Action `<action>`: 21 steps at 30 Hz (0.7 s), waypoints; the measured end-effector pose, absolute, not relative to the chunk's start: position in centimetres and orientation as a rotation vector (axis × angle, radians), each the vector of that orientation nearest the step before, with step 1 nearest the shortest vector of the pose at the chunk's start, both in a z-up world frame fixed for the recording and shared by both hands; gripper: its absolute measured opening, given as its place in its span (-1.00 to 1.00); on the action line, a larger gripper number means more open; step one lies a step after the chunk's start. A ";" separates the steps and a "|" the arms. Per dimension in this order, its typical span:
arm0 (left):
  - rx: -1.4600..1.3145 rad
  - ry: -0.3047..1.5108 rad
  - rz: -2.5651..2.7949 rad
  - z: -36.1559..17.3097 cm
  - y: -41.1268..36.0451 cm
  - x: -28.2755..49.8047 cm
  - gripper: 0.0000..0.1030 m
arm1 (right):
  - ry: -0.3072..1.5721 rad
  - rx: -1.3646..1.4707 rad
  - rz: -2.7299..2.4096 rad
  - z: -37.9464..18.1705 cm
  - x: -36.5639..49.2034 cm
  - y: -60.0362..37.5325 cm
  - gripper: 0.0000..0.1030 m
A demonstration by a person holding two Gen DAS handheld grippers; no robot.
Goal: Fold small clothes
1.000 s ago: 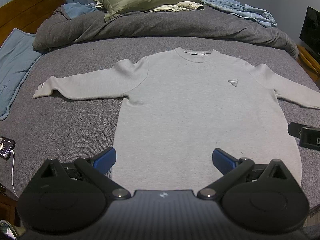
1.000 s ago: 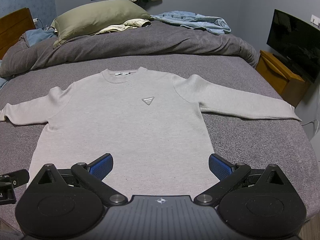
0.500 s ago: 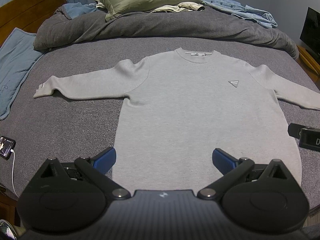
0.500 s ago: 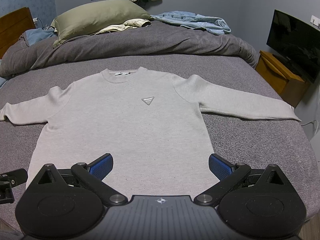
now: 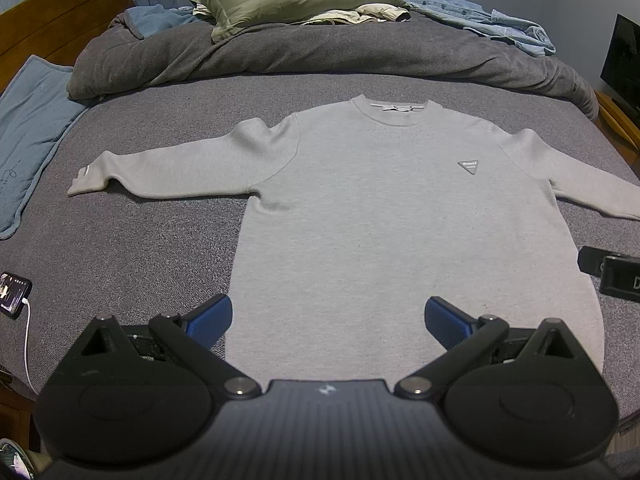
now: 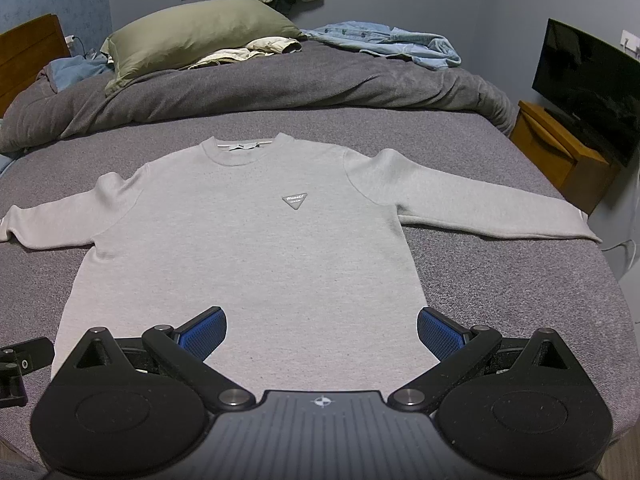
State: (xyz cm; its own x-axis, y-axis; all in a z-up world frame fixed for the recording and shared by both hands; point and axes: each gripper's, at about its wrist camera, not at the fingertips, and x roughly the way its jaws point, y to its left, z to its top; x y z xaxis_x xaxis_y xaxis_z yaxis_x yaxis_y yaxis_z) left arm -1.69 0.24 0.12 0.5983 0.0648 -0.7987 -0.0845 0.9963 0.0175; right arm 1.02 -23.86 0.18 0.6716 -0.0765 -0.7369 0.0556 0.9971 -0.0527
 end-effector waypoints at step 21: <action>0.007 0.907 0.151 -1.5 1.9 2.4 1.00 | 0.815 -0.044 -0.187 -0.9 3.8 -26.4 0.99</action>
State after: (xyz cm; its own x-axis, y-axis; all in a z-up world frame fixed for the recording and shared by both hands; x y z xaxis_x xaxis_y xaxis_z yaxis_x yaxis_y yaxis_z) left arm 2.38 1.85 -1.48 0.6064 0.1338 -0.7838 -0.1275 0.9893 0.0702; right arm 3.83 -26.38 -0.95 0.6702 -0.1831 -0.7193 0.1494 0.9825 -0.1109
